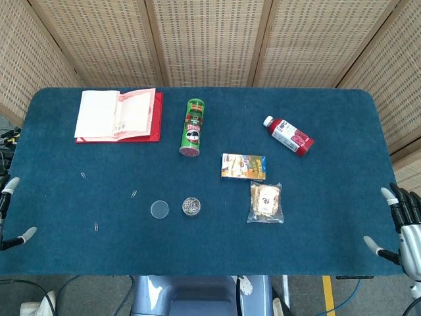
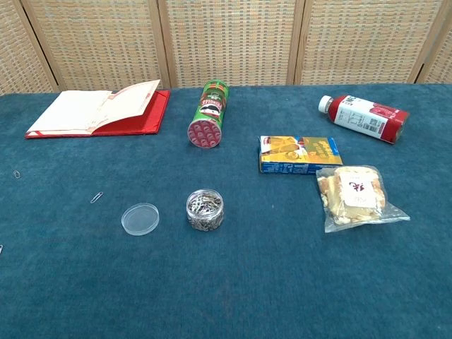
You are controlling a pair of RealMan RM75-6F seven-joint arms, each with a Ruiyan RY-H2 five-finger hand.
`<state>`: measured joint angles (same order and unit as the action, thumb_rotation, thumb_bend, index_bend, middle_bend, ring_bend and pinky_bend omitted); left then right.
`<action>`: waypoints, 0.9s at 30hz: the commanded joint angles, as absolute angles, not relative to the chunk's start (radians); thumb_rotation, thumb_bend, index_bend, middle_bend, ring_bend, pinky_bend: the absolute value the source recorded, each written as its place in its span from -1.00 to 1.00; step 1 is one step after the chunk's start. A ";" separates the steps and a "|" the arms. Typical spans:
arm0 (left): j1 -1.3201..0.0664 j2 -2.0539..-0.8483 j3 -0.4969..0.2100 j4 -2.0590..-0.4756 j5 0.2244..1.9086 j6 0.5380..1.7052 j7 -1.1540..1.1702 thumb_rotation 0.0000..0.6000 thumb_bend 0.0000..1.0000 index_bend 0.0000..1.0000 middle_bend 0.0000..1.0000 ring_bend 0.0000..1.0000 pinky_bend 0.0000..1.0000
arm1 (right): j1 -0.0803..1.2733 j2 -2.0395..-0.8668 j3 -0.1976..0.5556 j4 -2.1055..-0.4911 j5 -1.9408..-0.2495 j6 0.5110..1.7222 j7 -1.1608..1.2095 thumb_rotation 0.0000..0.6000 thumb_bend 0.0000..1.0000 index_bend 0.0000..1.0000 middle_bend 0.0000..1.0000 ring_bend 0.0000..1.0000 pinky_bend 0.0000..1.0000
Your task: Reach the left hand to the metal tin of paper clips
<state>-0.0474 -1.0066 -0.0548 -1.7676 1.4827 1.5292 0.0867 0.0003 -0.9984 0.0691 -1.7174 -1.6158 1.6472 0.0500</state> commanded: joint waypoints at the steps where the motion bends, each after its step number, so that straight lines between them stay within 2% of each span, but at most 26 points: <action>1: -0.047 -1.008 -0.053 -1.767 1.487 1.531 0.090 1.00 -0.67 -1.00 -1.00 -1.00 -1.00 | -0.001 -0.998 0.069 -1.717 -1.617 1.649 0.052 1.00 -1.00 -1.00 -1.00 -1.00 -1.00; 10: -0.096 -1.033 -0.043 -1.714 1.493 1.440 0.106 1.00 -0.66 -0.97 -1.00 -1.00 -1.00 | 0.000 -1.003 0.066 -1.717 -1.620 1.646 0.040 1.00 -1.00 -1.00 -1.00 -1.00 -1.00; 12: -0.131 -1.049 -0.039 -1.669 1.516 1.391 0.108 1.00 -0.64 -0.88 -1.00 -1.00 -1.00 | 0.001 -1.006 0.068 -1.717 -1.613 1.643 0.032 1.00 -1.00 -1.00 -1.00 -1.00 -1.00; 15: -0.189 -1.080 -0.026 -1.577 1.568 1.318 0.109 1.00 -0.54 -0.54 -1.00 -1.00 -1.00 | 0.006 -1.013 0.072 -1.715 -1.598 1.630 0.013 1.00 -1.00 -1.00 -1.00 -1.00 -1.00; 18: -0.258 -1.134 0.000 -1.440 1.661 1.256 0.024 1.00 -0.48 -0.29 -1.00 -1.00 -1.00 | 0.012 -1.022 0.074 -1.716 -1.589 1.615 -0.013 1.00 -1.00 -1.00 -1.00 -1.00 -1.00; 20: -0.297 -1.167 0.026 -1.347 1.724 1.229 -0.044 1.00 -0.44 -0.19 -1.00 -1.00 -1.00 | 0.014 -1.028 0.075 -1.717 -1.587 1.611 -0.028 1.00 -1.00 -1.00 -1.00 -1.00 -1.00; 24: -0.356 -1.242 0.060 -1.174 1.812 1.212 -0.108 1.00 -0.40 -0.13 -1.00 -1.00 -1.00 | 0.020 -1.042 0.078 -1.717 -1.570 1.596 -0.062 1.00 -1.00 -1.00 -1.00 -1.00 -1.00; 27: -0.377 -1.285 0.078 -1.100 1.845 1.214 -0.122 1.00 -0.39 -0.13 -1.00 -1.00 -1.00 | 0.024 -1.049 0.082 -1.715 -1.555 1.586 -0.078 1.00 -1.00 -1.00 -1.00 -1.00 -1.00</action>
<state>-0.3307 -1.2260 0.0453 -1.1787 1.7855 1.2345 -0.0781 0.0220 -1.0466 0.0805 -1.7159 -1.5584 1.5890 -0.0743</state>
